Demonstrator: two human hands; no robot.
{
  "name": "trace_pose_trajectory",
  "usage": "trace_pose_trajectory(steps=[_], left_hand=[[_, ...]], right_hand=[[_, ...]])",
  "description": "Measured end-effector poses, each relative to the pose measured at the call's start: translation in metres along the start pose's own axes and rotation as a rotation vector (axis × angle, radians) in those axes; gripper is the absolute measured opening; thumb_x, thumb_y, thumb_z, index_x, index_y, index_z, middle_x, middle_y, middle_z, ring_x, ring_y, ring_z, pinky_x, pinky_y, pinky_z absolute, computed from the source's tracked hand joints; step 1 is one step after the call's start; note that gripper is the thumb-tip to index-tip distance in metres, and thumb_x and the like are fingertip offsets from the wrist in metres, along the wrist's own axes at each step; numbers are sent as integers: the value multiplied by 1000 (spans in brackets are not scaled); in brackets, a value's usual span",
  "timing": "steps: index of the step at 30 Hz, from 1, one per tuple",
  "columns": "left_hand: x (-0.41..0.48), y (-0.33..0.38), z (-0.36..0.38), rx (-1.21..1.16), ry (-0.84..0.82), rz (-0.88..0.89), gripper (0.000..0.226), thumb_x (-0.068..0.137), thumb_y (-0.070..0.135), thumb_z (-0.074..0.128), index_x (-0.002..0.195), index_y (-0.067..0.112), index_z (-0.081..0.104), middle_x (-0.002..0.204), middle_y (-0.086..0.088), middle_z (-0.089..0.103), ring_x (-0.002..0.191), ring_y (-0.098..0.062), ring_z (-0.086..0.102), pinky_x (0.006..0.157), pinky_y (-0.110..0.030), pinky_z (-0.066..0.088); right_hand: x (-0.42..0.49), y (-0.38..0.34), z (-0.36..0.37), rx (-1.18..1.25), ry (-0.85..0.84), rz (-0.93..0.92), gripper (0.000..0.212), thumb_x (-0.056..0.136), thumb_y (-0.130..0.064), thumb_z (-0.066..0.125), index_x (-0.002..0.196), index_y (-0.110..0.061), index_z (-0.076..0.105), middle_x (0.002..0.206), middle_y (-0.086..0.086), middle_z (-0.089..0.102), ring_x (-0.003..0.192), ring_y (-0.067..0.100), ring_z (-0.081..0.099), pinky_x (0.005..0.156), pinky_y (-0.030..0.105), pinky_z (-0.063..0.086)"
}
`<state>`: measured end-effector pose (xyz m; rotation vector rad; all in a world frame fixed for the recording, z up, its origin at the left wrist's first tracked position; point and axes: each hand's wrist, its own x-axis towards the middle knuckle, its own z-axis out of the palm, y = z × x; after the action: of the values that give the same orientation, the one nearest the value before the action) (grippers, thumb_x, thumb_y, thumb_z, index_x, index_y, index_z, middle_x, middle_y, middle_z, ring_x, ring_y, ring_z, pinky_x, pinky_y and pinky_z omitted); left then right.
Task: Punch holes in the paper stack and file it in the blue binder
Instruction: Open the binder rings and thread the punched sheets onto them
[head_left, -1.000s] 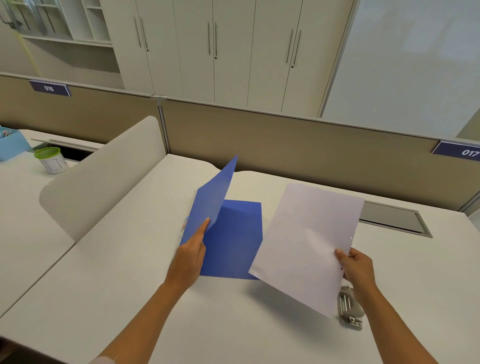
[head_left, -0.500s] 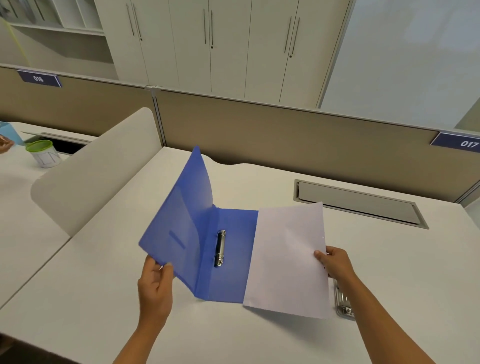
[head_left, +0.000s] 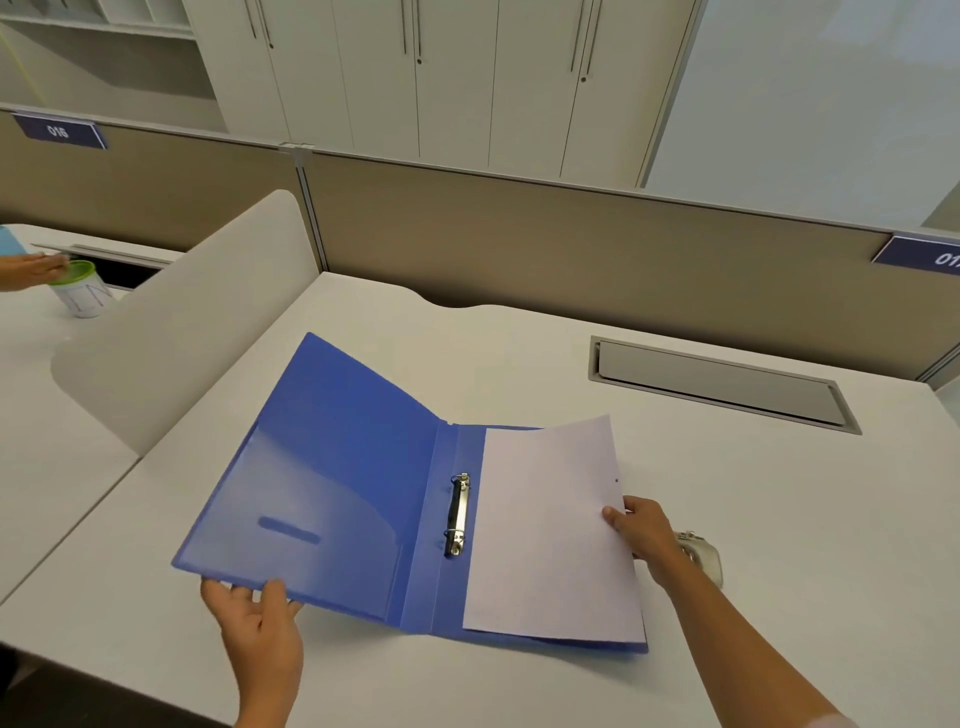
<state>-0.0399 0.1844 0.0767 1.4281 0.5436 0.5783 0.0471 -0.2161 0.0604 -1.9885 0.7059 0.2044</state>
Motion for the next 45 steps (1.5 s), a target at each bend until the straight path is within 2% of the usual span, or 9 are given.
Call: trace_pose_trajectory(steps=[4, 10, 13, 18, 21, 27, 35, 41, 45], left_hand=[[-2, -2, 6, 73, 165, -12, 85, 86, -10, 55, 136, 45, 13, 147, -5, 34, 108, -17, 55, 88, -34, 53], [-1, -5, 12, 655, 302, 157, 111, 64, 6, 82, 147, 10, 8, 153, -23, 9, 141, -37, 10, 115, -53, 9], [2, -9, 16, 1008, 118, 380, 103, 63, 5, 80, 148, 10, 22, 154, -24, 9, 142, -43, 2, 111, -61, -4], [10, -23, 39, 1353, -432, 554, 69, 77, 13, 75, 140, 18, 48, 156, -16, 25, 145, -41, 12, 114, -62, 12], [15, -33, 59, 1372, -686, 506, 59, 94, 26, 56, 147, 27, 33, 159, 0, 15, 148, -27, -6, 119, -47, -4], [24, -42, 100, 1300, -860, 611, 55, 95, 30, 51, 147, 27, 32, 155, 7, 29, 149, -21, 1, 115, -42, -15], [37, -39, 147, 1169, -892, 535, 51, 99, 26, 46, 147, 22, 31, 149, 5, 39, 148, -17, 11, 118, -40, -9], [42, -30, 164, 1097, -900, 440, 42, 98, 23, 49, 140, 22, 44, 142, 0, 47, 142, -20, 26, 121, -42, 0], [42, -32, 171, 1012, -897, 360, 40, 98, 22, 49, 138, 20, 47, 139, -1, 50, 134, -21, 34, 117, -41, 22]], right_hand=[[-2, 1, 9, -27, 14, -15, 29, 93, -20, 58, 112, 2, 62, 102, 21, 65, 91, 33, 61, 77, 36, 49], [0, 2, 18, -23, 38, -34, 27, 95, -19, 56, 117, -4, 58, 111, 10, 60, 91, 21, 51, 83, 32, 42], [0, 3, 20, -37, 42, -22, 30, 95, -20, 55, 120, -3, 56, 119, 15, 60, 96, 24, 52, 88, 35, 44], [-2, 4, 22, 33, 64, -2, 40, 94, -25, 56, 130, -8, 49, 128, 12, 55, 107, 25, 53, 87, 30, 40], [-3, 6, 23, 78, 61, -21, 42, 92, -21, 61, 130, -11, 46, 128, 12, 56, 100, 19, 51, 86, 30, 42], [-4, 13, 23, 58, 49, -63, 43, 89, -9, 62, 130, -8, 48, 126, 13, 58, 100, 21, 54, 86, 29, 44], [-5, 14, 26, -101, 75, -183, 47, 90, -16, 61, 134, -10, 47, 137, 13, 43, 123, 31, 45, 104, 40, 37], [-11, 0, 26, -71, -10, -412, 29, 92, -17, 59, 120, -22, 56, 129, 1, 51, 121, 21, 45, 99, 31, 39], [-11, -18, 38, -29, -112, -476, 23, 92, -19, 60, 114, -26, 59, 121, -6, 57, 109, 13, 54, 87, 24, 44]])
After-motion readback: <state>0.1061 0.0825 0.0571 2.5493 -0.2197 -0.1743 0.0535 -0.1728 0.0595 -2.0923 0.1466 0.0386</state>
